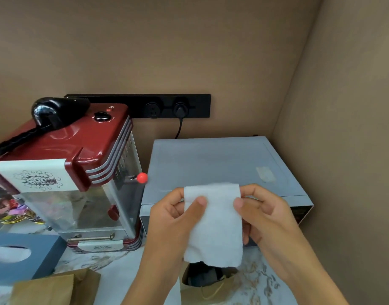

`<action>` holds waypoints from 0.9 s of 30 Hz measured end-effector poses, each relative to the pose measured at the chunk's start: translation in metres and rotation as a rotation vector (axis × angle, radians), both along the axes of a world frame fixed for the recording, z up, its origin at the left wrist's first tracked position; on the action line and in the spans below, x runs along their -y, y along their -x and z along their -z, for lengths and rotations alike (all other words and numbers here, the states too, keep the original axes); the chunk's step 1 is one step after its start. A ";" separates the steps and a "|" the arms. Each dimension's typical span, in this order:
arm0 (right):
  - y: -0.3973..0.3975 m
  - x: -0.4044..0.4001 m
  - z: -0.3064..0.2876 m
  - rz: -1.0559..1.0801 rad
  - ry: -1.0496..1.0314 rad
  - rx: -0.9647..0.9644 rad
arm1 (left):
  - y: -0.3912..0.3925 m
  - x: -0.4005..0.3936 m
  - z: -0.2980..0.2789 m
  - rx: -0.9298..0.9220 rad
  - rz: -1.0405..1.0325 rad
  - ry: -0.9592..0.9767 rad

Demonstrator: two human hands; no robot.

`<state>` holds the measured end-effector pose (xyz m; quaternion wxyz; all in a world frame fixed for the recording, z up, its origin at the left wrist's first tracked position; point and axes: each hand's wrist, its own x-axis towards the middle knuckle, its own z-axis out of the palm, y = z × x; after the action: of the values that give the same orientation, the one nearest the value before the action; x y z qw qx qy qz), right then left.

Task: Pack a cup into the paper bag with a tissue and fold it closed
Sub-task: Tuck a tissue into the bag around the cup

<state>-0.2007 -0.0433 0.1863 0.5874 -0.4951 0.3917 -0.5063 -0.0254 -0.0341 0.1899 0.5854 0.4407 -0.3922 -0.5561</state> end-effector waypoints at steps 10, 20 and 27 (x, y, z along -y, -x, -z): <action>-0.006 -0.007 0.008 0.095 0.191 0.070 | -0.025 -0.004 0.025 0.065 0.170 0.090; -0.011 -0.005 0.004 0.072 0.151 0.024 | -0.041 -0.011 0.025 0.321 0.207 0.233; -0.018 0.006 -0.002 -0.019 0.160 -0.126 | -0.024 -0.002 0.014 0.401 0.282 0.087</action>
<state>-0.1831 -0.0492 0.1879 0.5248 -0.5750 0.3814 -0.4985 -0.0010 -0.0324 0.1762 0.4308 0.4574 -0.5820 -0.5163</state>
